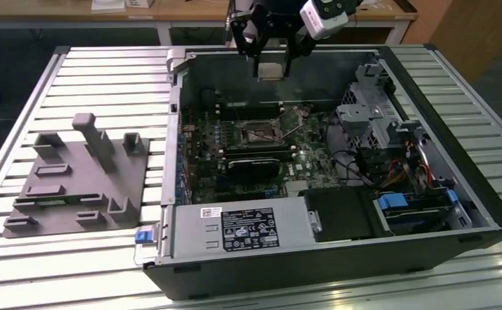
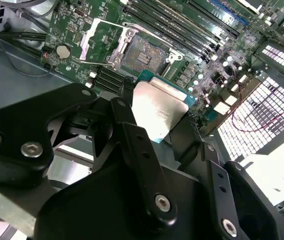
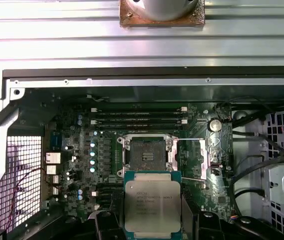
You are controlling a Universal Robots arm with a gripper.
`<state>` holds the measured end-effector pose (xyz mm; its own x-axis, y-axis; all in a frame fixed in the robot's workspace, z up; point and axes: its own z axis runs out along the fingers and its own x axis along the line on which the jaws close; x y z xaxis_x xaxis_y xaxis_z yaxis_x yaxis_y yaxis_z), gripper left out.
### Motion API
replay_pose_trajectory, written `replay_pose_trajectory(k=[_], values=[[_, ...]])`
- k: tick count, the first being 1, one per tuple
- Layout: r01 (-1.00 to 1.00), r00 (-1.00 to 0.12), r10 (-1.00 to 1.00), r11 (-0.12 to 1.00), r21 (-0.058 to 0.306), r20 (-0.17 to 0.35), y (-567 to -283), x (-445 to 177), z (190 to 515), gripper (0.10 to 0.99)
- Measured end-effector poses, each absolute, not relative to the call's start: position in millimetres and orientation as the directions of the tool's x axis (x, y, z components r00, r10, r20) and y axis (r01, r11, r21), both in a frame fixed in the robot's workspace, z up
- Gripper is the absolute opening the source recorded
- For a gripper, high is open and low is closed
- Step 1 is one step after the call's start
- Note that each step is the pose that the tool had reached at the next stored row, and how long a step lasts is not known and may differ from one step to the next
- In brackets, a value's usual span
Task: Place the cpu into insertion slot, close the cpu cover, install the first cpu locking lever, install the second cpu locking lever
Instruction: 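Place the cpu into insertion slot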
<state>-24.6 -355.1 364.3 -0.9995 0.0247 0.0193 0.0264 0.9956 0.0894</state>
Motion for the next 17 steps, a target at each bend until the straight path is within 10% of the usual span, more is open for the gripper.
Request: replay_pose_trajectory(k=[17], values=[[0.026,-1.000,0.025,0.995,0.092,0.016,-355,-25,337,0.541]])
